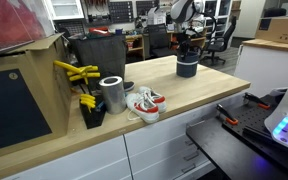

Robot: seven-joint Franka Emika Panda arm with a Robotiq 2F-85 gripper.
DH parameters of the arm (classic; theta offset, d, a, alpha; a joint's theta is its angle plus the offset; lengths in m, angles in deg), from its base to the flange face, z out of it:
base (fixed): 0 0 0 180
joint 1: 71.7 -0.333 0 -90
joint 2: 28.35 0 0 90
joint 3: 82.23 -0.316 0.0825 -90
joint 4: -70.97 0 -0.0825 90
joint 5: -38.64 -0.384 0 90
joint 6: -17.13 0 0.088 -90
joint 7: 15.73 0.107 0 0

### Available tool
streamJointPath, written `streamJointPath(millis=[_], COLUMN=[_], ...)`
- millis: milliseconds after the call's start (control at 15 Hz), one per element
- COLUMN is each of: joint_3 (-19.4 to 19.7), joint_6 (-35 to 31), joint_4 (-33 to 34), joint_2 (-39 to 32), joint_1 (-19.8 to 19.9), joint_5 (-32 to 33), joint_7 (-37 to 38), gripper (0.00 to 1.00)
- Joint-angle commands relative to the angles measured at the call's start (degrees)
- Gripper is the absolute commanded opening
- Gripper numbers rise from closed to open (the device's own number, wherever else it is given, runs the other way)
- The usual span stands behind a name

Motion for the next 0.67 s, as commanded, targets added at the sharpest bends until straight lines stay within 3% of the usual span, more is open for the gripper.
streamJointPath(millis=[0, 600], joint_3=[-0.46, -0.38], joint_6=[0.97, 3.8], joint_4=[0.97, -0.3], joint_2=[-1.0, 2.01], joint_1=[0.2, -0.5], joint_5=[0.24, 0.5], joint_7=[-1.31, 0.36], gripper=[0.03, 0.03])
